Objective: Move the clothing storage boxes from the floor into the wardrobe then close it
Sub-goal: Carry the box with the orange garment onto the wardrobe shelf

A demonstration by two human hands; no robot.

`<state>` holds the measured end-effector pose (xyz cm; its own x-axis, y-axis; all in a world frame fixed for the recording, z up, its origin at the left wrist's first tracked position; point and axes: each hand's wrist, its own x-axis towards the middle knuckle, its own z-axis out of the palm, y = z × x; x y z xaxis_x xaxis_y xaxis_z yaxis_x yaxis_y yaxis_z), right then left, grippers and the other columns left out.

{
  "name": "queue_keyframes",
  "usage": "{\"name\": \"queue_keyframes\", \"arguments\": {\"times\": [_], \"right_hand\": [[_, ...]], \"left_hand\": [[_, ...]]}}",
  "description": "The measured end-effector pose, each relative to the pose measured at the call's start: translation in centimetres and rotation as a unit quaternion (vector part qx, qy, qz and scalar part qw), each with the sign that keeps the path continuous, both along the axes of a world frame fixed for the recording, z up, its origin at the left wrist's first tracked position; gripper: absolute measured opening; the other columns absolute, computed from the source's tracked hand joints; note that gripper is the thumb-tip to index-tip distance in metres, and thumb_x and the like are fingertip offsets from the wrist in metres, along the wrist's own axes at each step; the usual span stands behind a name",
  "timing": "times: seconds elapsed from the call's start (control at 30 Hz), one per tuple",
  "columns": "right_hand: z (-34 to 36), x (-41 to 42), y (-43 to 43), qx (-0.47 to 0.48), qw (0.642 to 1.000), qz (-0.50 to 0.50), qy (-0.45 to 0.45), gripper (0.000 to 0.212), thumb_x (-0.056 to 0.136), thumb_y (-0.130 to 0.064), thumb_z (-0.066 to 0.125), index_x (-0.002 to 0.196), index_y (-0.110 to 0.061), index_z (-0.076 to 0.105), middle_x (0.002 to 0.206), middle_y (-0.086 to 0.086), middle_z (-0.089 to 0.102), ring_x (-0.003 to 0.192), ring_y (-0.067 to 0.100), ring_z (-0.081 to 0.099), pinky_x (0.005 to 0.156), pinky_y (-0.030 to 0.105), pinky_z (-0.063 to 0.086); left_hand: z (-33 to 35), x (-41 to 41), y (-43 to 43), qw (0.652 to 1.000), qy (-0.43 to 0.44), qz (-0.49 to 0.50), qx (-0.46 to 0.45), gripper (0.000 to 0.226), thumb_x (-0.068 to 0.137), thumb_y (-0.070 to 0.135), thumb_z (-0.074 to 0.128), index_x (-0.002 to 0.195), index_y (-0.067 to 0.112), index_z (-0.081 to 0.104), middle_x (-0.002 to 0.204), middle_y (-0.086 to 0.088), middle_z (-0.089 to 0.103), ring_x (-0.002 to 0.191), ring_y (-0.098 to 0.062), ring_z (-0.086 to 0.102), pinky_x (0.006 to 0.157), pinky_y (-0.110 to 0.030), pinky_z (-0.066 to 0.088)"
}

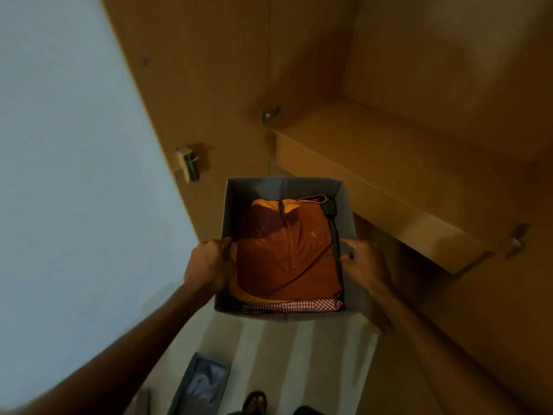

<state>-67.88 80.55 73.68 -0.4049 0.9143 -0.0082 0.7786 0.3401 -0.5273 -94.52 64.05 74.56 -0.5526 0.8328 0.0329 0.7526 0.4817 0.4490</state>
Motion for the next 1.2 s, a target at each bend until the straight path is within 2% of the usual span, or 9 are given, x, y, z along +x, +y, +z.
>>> {"name": "queue_keyframes", "arguments": {"times": [0.1,0.23,0.47,0.57,0.67,0.77,0.93,1.03,1.2], "right_hand": [[1.9,0.8,2.3,0.019,0.999,-0.050,0.006,0.047,0.084,-0.006,0.057,0.130,-0.017,0.059,0.055,-0.007,0.055,0.043,0.001,0.041,0.046,0.018,0.031],[3.8,2.6,5.5,0.041,0.993,-0.114,0.015,0.045,0.085,-0.006,0.056,0.128,-0.016,0.061,0.099,0.014,0.074,0.068,0.023,0.066,0.064,0.026,0.047],[4.8,7.3,13.9,0.083,0.978,-0.184,0.060,0.043,0.086,-0.002,0.056,0.127,-0.013,0.061,0.063,0.003,0.064,0.047,-0.008,0.055,0.042,0.004,0.034],[5.1,9.3,17.9,0.101,0.973,-0.200,0.046,0.042,0.086,-0.002,0.056,0.125,-0.013,0.064,0.059,0.000,0.061,0.038,0.001,0.049,0.038,0.007,0.029],[4.9,12.0,22.6,0.116,0.966,-0.230,0.029,0.038,0.085,-0.004,0.057,0.120,-0.015,0.067,0.078,0.011,0.074,0.046,0.004,0.048,0.051,0.020,0.041],[3.9,14.5,26.3,0.100,0.963,-0.250,0.024,0.022,0.082,-0.011,0.054,0.089,-0.017,0.075,0.068,0.009,0.068,0.052,0.021,0.055,0.052,0.029,0.045],[0.8,19.7,32.7,0.044,0.958,-0.282,-0.004,0.036,0.077,-0.011,0.051,0.047,-0.031,0.047,0.050,-0.008,0.045,0.057,0.017,0.049,0.058,0.032,0.045],[2.8,20.2,34.6,0.014,0.947,-0.320,-0.001,0.028,0.085,-0.003,0.056,0.075,-0.023,0.073,0.084,0.008,0.071,0.086,0.027,0.064,0.082,0.038,0.050],[4.7,22.2,38.4,0.001,0.916,-0.401,0.024,0.029,0.090,-0.008,0.056,0.119,-0.004,0.062,0.119,0.017,0.062,0.112,0.033,0.057,0.091,0.037,0.043]], "left_hand": [[0.9,-1.5,5.4,0.997,-0.016,-0.076,0.018,0.011,0.090,0.021,0.055,0.079,0.022,0.059,0.075,-0.004,0.068,0.070,-0.029,0.065,0.064,-0.037,0.056],[1.2,-1.9,13.5,0.990,-0.011,-0.142,0.009,0.024,0.086,0.020,0.058,0.109,0.017,0.065,0.083,-0.005,0.070,0.073,-0.027,0.066,0.065,-0.037,0.059],[1.6,1.1,28.3,0.968,-0.045,-0.240,0.055,0.024,0.085,0.027,0.056,0.107,0.027,0.066,0.087,-0.006,0.073,0.071,-0.028,0.067,0.065,-0.037,0.059],[2.4,3.4,33.8,0.963,-0.034,-0.258,0.066,0.038,0.086,0.021,0.060,0.124,0.021,0.065,0.099,-0.010,0.074,0.083,-0.031,0.068,0.070,-0.033,0.056],[3.3,5.7,39.6,0.947,-0.008,-0.310,0.080,0.015,0.079,0.023,0.055,0.085,0.022,0.069,0.081,-0.011,0.072,0.076,-0.036,0.065,0.065,-0.039,0.056],[3.6,7.5,43.9,0.929,-0.008,-0.362,0.077,0.015,0.073,0.022,0.052,0.074,0.019,0.067,0.068,-0.008,0.068,0.063,-0.031,0.062,0.055,-0.032,0.046],[2.9,11.0,51.5,0.907,-0.001,-0.420,0.020,0.020,0.080,0.016,0.052,0.073,0.013,0.070,0.065,-0.011,0.064,0.060,-0.029,0.061,0.056,-0.035,0.051],[2.9,13.8,55.9,0.906,0.007,-0.424,-0.002,0.019,0.080,0.007,0.053,0.068,0.008,0.067,0.066,-0.012,0.064,0.062,-0.030,0.061,0.053,-0.032,0.044],[4.0,19.0,61.3,0.883,-0.052,-0.462,0.065,0.025,0.093,0.016,0.054,0.111,0.009,0.069,0.113,-0.012,0.070,0.099,-0.028,0.065,0.077,-0.029,0.049]]}}
